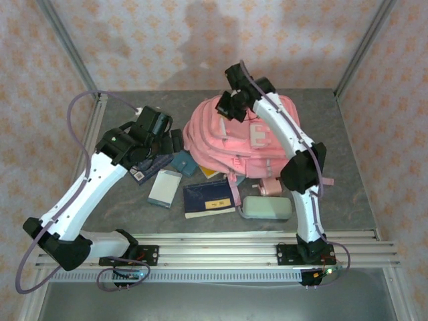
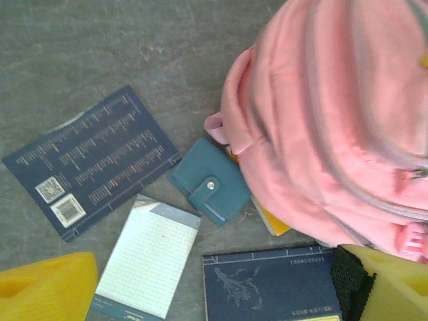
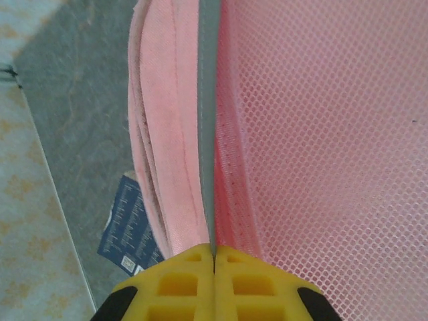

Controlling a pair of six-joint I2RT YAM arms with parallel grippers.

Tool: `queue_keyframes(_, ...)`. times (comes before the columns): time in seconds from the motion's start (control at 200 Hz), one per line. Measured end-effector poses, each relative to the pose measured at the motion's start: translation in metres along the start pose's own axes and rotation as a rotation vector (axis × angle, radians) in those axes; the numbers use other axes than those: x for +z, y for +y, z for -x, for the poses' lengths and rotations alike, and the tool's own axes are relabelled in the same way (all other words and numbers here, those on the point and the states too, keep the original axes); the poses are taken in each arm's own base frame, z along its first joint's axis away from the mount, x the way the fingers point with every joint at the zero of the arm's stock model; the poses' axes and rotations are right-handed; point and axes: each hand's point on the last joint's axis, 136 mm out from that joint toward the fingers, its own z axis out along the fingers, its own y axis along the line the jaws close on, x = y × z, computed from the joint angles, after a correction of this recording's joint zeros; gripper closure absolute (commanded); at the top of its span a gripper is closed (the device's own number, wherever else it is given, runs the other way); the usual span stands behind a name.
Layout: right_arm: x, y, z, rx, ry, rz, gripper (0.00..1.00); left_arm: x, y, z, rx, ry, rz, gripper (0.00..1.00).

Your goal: Pack books, pencil case, and school supplies into a backpack

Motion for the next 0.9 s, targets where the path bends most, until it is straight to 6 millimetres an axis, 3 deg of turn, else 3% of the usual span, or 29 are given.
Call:
queue_keyframes(0.07, 0.022, -0.001, -0.009, 0.031, 0.036, 0.016, 0.99, 0.008, -0.004, -0.006, -0.006, 0.025, -0.013, 0.08)
queue_keyframes(0.105, 0.032, -0.003, -0.012, 0.054, 0.047, 0.023, 0.88, 0.012, -0.005, -0.010, -0.012, 0.039, -0.017, 0.08)
queue_keyframes(0.145, 0.042, -0.005, -0.015, 0.087, 0.058, 0.030, 0.64, 0.016, -0.006, -0.014, -0.014, 0.056, -0.024, 0.09)
queue_keyframes(0.19, 0.049, -0.007, -0.016, 0.107, 0.067, 0.031, 0.49, 0.020, -0.008, -0.017, -0.015, 0.072, -0.029, 0.09)
queue_keyframes(0.255, 0.052, -0.005, -0.014, 0.113, 0.065, 0.041, 0.42, 0.024, -0.010, -0.020, -0.017, 0.087, -0.038, 0.09)
queue_keyframes(0.415, 0.023, 0.012, 0.004, 0.019, -0.012, 0.043, 0.41, 0.031, -0.013, -0.027, -0.018, 0.111, -0.056, 0.09)
queue_keyframes(0.51, 0.000, 0.006, 0.007, -0.025, -0.050, 0.018, 0.47, 0.033, -0.016, -0.035, -0.017, 0.142, -0.078, 0.11)
queue_keyframes(0.646, -0.033, -0.040, -0.008, -0.007, -0.075, -0.065, 0.54, 0.034, -0.021, -0.040, -0.017, 0.168, -0.109, 0.11)
queue_keyframes(0.766, -0.065, -0.084, -0.022, 0.106, -0.126, -0.100, 0.51, 0.034, -0.027, -0.041, -0.019, 0.177, -0.136, 0.12)
queue_keyframes(0.901, -0.072, -0.105, -0.032, 0.187, -0.124, -0.074, 0.49, 0.038, -0.032, -0.043, -0.018, 0.197, -0.148, 0.13)
